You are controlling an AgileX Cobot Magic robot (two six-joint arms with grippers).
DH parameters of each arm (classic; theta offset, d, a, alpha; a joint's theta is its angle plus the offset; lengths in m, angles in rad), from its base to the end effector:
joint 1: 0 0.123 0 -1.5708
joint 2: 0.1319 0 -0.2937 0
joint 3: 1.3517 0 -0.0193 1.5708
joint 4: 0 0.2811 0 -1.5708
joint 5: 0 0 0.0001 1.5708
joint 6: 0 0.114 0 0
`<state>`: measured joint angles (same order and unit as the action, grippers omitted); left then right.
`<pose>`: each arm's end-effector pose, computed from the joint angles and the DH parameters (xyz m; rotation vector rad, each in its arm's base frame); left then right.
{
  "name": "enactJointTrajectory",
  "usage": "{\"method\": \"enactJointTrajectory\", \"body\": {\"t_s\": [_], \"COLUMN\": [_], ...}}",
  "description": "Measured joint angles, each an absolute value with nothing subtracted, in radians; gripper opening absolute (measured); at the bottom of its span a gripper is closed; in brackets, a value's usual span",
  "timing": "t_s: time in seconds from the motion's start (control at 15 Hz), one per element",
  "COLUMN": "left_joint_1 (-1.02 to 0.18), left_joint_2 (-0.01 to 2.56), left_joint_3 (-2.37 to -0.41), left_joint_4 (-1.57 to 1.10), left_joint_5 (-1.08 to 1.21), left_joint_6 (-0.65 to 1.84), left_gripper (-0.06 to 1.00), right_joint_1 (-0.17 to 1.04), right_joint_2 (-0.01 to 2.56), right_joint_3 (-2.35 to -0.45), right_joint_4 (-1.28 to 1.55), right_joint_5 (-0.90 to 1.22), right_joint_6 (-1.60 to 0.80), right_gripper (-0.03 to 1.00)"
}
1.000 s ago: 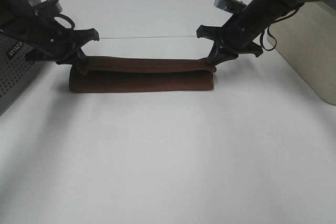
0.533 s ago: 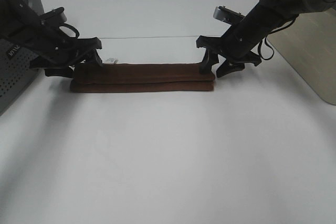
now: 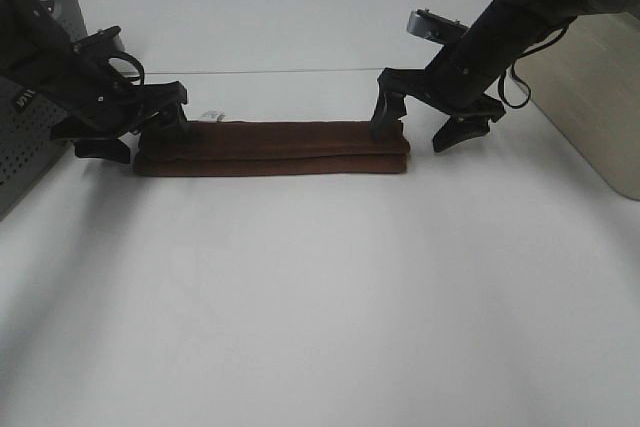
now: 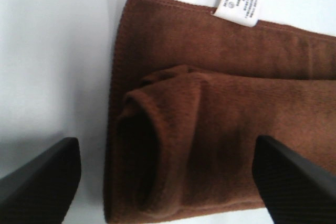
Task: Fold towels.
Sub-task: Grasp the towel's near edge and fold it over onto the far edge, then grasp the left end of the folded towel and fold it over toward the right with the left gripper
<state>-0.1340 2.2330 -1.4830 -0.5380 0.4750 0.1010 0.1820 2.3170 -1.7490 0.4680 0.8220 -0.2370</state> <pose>0.4872 -0.0927 0.0734 -0.2592 2.6747 -0.4821 0.5030 0.1309 0.0957 -0.2018 2.8124 0.5382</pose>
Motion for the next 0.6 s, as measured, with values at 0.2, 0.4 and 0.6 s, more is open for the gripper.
{"method": "enactJointTrajectory", "body": {"t_s": [0.2,0.4,0.6], "left_joint_1": [-0.112,-0.112,-0.113], "left_joint_2": [2.26,2.292,2.313], "left_joint_3": [-1.524,-1.562,-1.59], "left_joint_4": [-0.535,-0.549,-0.559], "left_joint_5": [0.524,0.534,0.542], "left_joint_6": [0.101,0.101,0.101], "left_gripper": [0.84,0.79,0.6], "right_joint_1": [0.182,0.182,0.182], "right_joint_2": [2.317,2.317,2.317], "right_joint_3": [-1.749,-1.749,-1.749], "right_joint_4": [0.467,0.466,0.464], "right_joint_5": [0.824,0.824,0.823], "right_joint_6": [-0.237,-0.237,-0.237], "right_gripper": [0.92,0.92,0.92]}}
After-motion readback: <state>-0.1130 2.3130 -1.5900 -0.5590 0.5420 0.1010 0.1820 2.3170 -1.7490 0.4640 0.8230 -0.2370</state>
